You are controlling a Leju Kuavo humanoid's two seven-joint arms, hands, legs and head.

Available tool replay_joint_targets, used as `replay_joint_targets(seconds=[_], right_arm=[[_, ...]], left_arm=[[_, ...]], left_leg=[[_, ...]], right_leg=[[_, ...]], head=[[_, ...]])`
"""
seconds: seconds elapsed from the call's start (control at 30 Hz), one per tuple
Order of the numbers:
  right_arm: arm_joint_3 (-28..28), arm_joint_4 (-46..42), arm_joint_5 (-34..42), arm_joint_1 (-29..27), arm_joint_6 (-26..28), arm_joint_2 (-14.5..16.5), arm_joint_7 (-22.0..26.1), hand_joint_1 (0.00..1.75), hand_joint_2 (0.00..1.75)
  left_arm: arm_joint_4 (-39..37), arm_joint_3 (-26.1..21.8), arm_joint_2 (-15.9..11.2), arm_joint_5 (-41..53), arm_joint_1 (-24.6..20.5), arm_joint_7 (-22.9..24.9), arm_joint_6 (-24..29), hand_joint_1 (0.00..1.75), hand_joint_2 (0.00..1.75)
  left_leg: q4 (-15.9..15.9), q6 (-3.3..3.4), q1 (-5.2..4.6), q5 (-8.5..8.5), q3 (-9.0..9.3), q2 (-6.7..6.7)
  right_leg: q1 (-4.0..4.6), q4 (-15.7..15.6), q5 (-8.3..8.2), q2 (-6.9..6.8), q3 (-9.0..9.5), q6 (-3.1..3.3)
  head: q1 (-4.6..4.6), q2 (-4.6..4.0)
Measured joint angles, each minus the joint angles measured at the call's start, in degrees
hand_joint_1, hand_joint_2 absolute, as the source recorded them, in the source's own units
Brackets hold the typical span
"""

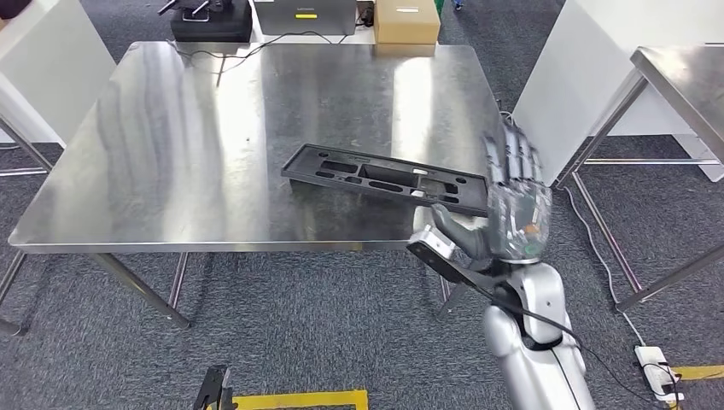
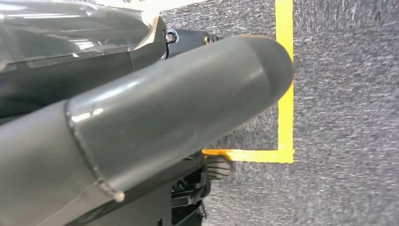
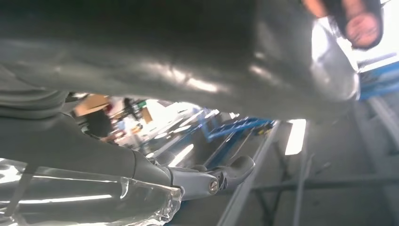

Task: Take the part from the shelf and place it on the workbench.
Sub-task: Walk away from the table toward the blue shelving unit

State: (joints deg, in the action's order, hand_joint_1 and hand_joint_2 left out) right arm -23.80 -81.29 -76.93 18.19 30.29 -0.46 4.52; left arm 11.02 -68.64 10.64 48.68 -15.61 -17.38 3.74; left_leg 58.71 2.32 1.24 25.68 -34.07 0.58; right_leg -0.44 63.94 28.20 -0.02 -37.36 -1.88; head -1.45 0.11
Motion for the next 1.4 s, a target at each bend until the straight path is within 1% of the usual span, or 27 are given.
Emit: replay_joint_targets(seconds=[0.07, 0.1, 0.13, 0.17, 0.2, 0.27, 0.3, 0.37, 0.4, 0.43, 0.5, 0.57, 0.6, 0.63, 0.67, 0.77, 0.8, 0.93, 0.97, 1.03, 1.1, 1.13, 1.17, 1.2, 1.27, 1.33, 1.4], right_arm=[[1.79, -3.2, -0.08, -4.84, 1.37, -0.33, 0.27, 0.0, 0.0], [2.61, -4.55, -0.14, -7.12, 1.81, -0.4, 0.32, 0.0, 0.0], [3.4, -5.83, -0.2, -9.2, 2.19, -0.45, 0.31, 0.0, 0.0], [4.16, -7.1, -0.24, -11.13, 2.62, -0.47, 0.29, 0.0, 0.0], [4.91, -8.39, -0.28, -12.88, 3.06, -0.47, 0.28, 0.0, 0.0], [6.24, -10.81, -0.3, -15.69, 3.9, -0.37, 0.25, 0.0, 0.0], [6.77, -11.87, -0.32, -16.82, 4.17, -0.28, 0.25, 0.0, 0.0], [7.65, -13.55, -0.43, -18.7, 4.43, -0.14, 0.25, 0.0, 0.0], [7.98, -14.19, -0.5, -19.38, 4.45, -0.08, 0.25, 0.0, 0.0], [8.24, -14.71, -0.59, -19.88, 4.46, -0.03, 0.26, 0.0, 0.0], [8.51, -15.49, -0.73, -20.52, 4.45, 0.17, 0.28, 0.0, 0.0], [8.7, -15.91, -0.8, -21.09, 4.44, 0.34, 0.29, 0.0, 0.0], [8.88, -16.07, -0.87, -21.51, 4.44, 0.45, 0.29, 0.0, 0.0], [9.18, -16.31, -0.96, -22.1, 4.45, 0.64, 0.29, 0.0, 0.0], [9.57, -16.66, -1.07, -22.88, 4.49, 0.92, 0.28, 0.0, 0.0], [11.01, -18.03, -1.39, -25.51, 4.69, 2.09, 0.25, 0.0, 0.0], [11.44, -18.46, -1.45, -26.2, 4.73, 2.5, 0.26, 0.0, 0.0], [12.82, -19.7, -1.26, -28.08, 4.08, 4.17, 0.67, 0.0, 0.0], [13.15, -19.86, -1.15, -28.34, 3.79, 4.51, 0.83, 0.0, 0.0], [13.72, -20.0, -1.03, -28.67, 3.46, 5.03, 0.98, 0.0, 0.0], [14.26, -20.02, -0.88, -29.03, 3.2, 5.47, 1.0, 0.0, 0.0], [14.53, -20.02, -0.81, -29.27, 3.07, 5.64, 1.04, 0.0, 0.0], [14.8, -20.02, -0.73, -29.47, 2.97, 5.8, 1.11, 0.0, 0.0], [15.06, -20.04, -0.65, -29.6, 2.9, 5.95, 1.21, 0.0, 0.0], [15.53, -20.11, -0.46, -29.7, 2.85, 6.31, 1.62, 0.0, 0.0], [15.9, -20.27, -0.19, -29.85, 2.78, 6.74, 2.16, 0.0, 0.0], [16.31, -20.39, 0.01, -29.98, 2.57, 7.13, 2.58, 0.0, 0.0]], left_arm=[[0.0, -0.34, -0.09, -0.27, 0.23, -0.33, 0.0, 0.0, 0.0], [0.0, -0.46, -0.15, -0.37, 0.39, -0.43, 0.0, 0.0, 0.0], [0.0, -0.57, -0.21, -0.5, 0.53, -0.51, 0.0, 0.0, 0.0], [0.0, -0.65, -0.25, -0.6, 0.64, -0.59, 0.0, 0.0, 0.0], [0.0, -0.71, -0.27, -0.68, 0.7, -0.67, 0.0, 0.0, 0.0], [0.0, -0.76, -0.3, -0.7, 0.72, -0.81, 0.0, 0.0, 0.0], [0.0, -0.77, -0.31, -0.7, 0.72, -0.88, 0.0, 0.0, 0.0], [0.0, -0.78, -0.36, -0.7, 0.73, -0.98, 0.0, 0.0, 0.0], [0.0, -0.78, -0.36, -0.7, 0.73, -1.0, 0.0, 0.0, 0.0], [0.0, -0.78, -0.38, -0.7, 0.74, -1.02, 0.0, 0.0, 0.0], [0.0, -0.79, -0.42, -0.7, 0.75, -1.03, 0.0, 0.0, 0.0], [0.0, -0.81, -0.43, -0.7, 0.8, -1.03, 0.01, 0.0, 0.0], [0.0, -0.84, -0.43, -0.7, 0.86, -1.03, 0.01, 0.0, 0.0], [0.0, -0.86, -0.44, -0.71, 0.92, -1.03, 0.04, 0.0, 0.0], [0.0, -0.9, -0.47, -0.73, 0.97, -1.03, 0.09, 0.0, 0.0], [0.01, -1.23, -0.66, -0.81, 0.98, -1.09, 0.2, 0.0, 0.0], [0.02, -1.35, -0.71, -0.84, 0.99, -1.13, 0.22, 0.0, 0.0], [0.02, -1.65, -0.86, -1.0, 1.11, -1.22, 0.28, 0.0, 0.0], [0.03, -1.69, -0.88, -1.04, 1.11, -1.24, 0.28, 0.0, 0.0], [0.04, -1.7, -0.88, -1.09, 1.14, -1.26, 0.22, 0.0, 0.0], [0.04, -1.7, -0.88, -1.09, 1.28, -1.26, 0.08, 0.0, 0.0], [0.04, -1.7, -0.88, -1.05, 1.36, -1.26, 0.02, 0.0, 0.0], [0.04, -1.7, -0.88, -0.99, 1.42, -1.25, -0.05, 0.0, 0.0], [0.04, -1.7, -0.87, -0.93, 1.45, -1.25, -0.09, 0.0, 0.0], [0.05, -1.7, -0.86, -0.81, 1.43, -1.25, -0.13, 0.0, 0.0], [0.06, -1.7, -0.89, -0.77, 1.38, -1.25, -0.14, 0.0, 0.0], [0.07, -1.7, -0.89, -0.76, 1.37, -1.25, -0.14, 0.0, 0.0]], left_leg=[[0.01, 0.28, -0.04, -0.23, -0.49, -0.1], [0.02, 0.33, -0.06, -0.34, -0.72, -0.19], [0.02, 0.31, -0.05, -0.47, -0.91, -0.27], [0.02, 0.21, -0.02, -0.6, -1.05, -0.32], [0.02, 0.05, 0.03, -0.73, -1.14, -0.32], [0.01, -0.49, -0.04, -0.98, -1.22, -0.32], [-0.03, -0.86, -0.09, -1.13, -1.26, -0.33], [-0.29, -1.75, -0.08, -1.57, -1.33, -0.38], [-0.28, -2.14, 0.02, -1.6, -1.41, -0.4], [0.16, -2.43, 0.08, -1.08, -1.62, -0.41], [4.27, -2.77, 0.15, 2.31, -3.22, -0.42], [11.72, -3.0, 0.12, 6.84, -5.99, -0.4], [14.51, -3.07, 0.11, 8.08, -6.86, -0.4], [15.33, -3.06, 0.11, 8.23, -6.74, -0.41], [13.67, -2.95, 0.1, 7.3, -5.28, -0.41], [2.67, -2.27, -0.06, 3.7, 1.89, -0.35], [0.66, -2.01, -0.22, 3.32, 3.02, -0.33], [-0.55, -0.59, -0.46, 2.14, 2.94, -0.52], [-0.8, -0.13, -0.31, 1.64, 2.71, -0.61], [-1.04, 0.41, -0.13, 0.83, 1.96, -0.74], [-1.0, 0.41, -0.13, 0.23, 1.05, -0.8], [-0.98, 0.31, -0.11, -0.04, 0.67, -0.82], [-0.96, 0.16, -0.06, -0.29, 0.37, -0.82], [-0.95, -0.03, 0.01, -0.5, 0.18, -0.82], [-0.98, -0.62, 0.05, -0.9, 0.03, -0.77], [-1.07, -1.35, -0.01, -1.32, -0.01, -0.76], [-1.38, -2.19, 0.07, -1.84, -0.02, -0.74]], right_leg=[[-0.21, 7.88, 3.51, 0.01, -3.32, -0.03], [-0.31, 10.29, 4.43, 0.01, -4.18, -0.26], [-0.4, 10.34, 4.43, 0.0, -3.8, -0.64], [-0.51, 7.81, 3.6, -0.01, -2.08, -1.11], [-0.61, 3.42, 2.32, -0.02, 0.67, -1.53], [-0.55, -4.36, 0.33, -0.01, 5.23, -1.68], [-0.4, -6.14, -0.13, 0.02, 6.23, -1.46], [-0.04, -6.48, -0.61, 0.1, 6.25, -0.69], [-0.23, -6.56, -0.94, 0.1, 6.12, -0.23], [-0.41, -6.72, -1.29, 0.08, 6.0, 0.27], [-0.75, -7.04, -1.92, -0.02, 5.68, 1.2], [-0.45, -6.99, -2.29, -0.12, 5.1, 1.69], [-0.3, -6.93, -2.49, -0.16, 4.77, 1.79], [-0.18, -6.86, -2.67, -0.17, 4.47, 1.79], [-0.11, -6.74, -2.8, -0.17, 4.24, 1.75], [0.11, -6.11, -2.96, -0.17, 3.82, 1.49], [0.22, -5.95, -3.05, -0.17, 3.7, 1.32], [0.32, -5.71, -3.33, -0.06, 3.14, 0.11], [0.31, -4.5, -2.41, -0.01, 2.48, 0.05], [0.1, 1.35, 1.17, 0.05, -0.06, 0.23], [-0.24, 8.62, 4.59, 0.05, -2.59, 0.03], [-0.41, 10.08, 5.23, 0.04, -2.71, -0.33], [-0.57, 9.17, 4.97, 0.04, -1.63, -0.84], [-0.73, 5.98, 3.98, 0.02, 0.58, -1.38], [-0.87, -2.97, 1.75, 0.05, 6.04, -2.01], [-0.66, -7.5, 0.7, 0.15, 8.39, -1.63], [-0.38, -7.55, 0.27, 0.2, 7.99, -0.8]], head=[[0.3, 0.0], [0.33, 0.0], [0.36, 0.0], [0.4, 0.0], [0.46, 0.0], [0.56, 0.0], [0.58, 0.0], [0.56, 0.0], [0.52, 0.0], [0.46, 0.0], [0.09, 0.0], [-0.25, 0.0], [-0.31, 0.0], [-0.34, 0.0], [-0.35, 0.0], [-0.34, 0.0], [-0.32, 0.0], [-0.2, 0.0], [-0.09, 0.0], [0.24, 0.0], [0.43, 0.0], [0.46, 0.0], [0.51, 0.0], [0.55, 0.0], [0.62, 0.0], [0.66, 0.0], [0.63, 0.0]])
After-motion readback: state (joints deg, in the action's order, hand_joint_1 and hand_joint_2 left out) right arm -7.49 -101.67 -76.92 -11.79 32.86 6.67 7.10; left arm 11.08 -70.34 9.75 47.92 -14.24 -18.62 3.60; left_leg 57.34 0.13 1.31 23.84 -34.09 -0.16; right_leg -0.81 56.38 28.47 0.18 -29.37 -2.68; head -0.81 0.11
